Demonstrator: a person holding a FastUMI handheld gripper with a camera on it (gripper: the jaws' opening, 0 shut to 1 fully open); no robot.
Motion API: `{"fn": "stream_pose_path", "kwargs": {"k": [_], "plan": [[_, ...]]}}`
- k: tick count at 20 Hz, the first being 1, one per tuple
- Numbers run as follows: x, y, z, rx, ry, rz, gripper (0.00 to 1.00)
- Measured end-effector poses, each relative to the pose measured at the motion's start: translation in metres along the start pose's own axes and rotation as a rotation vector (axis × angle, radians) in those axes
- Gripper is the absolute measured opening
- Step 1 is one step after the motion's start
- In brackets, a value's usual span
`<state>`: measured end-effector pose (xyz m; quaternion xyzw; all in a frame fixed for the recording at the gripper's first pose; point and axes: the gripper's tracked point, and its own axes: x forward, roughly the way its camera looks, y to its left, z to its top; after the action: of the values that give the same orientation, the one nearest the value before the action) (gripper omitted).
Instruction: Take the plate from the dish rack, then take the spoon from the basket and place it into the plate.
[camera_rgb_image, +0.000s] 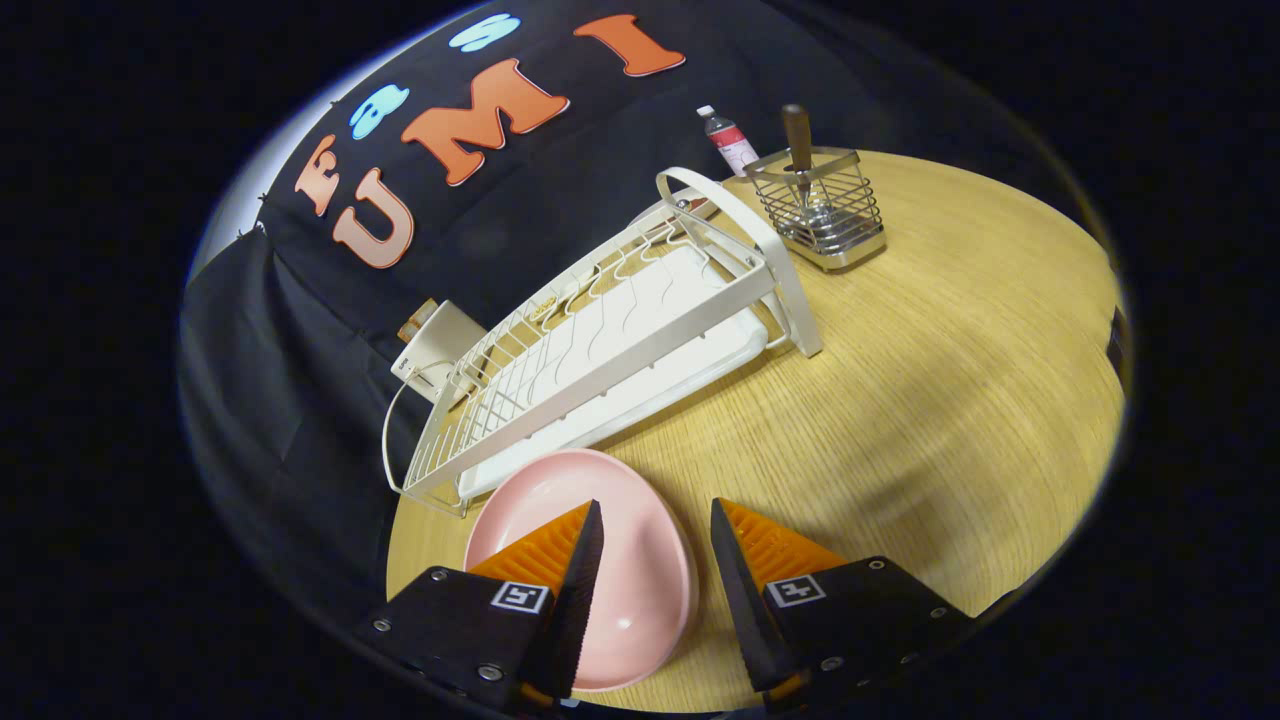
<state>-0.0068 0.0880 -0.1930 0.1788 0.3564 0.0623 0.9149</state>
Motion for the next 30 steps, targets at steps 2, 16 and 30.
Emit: {"fn": "stream_pose_path", "kwargs": {"k": [2, 16, 30], "plan": [[-0.007, -0.005, 0.015, -0.027, -0.037, -0.008, 0.66], [-0.053, -0.087, 0.157, -0.284, -0.441, -0.252, 0.98], [0.006, -0.086, 0.232, -0.454, -0.631, -0.284, 0.88]]}}
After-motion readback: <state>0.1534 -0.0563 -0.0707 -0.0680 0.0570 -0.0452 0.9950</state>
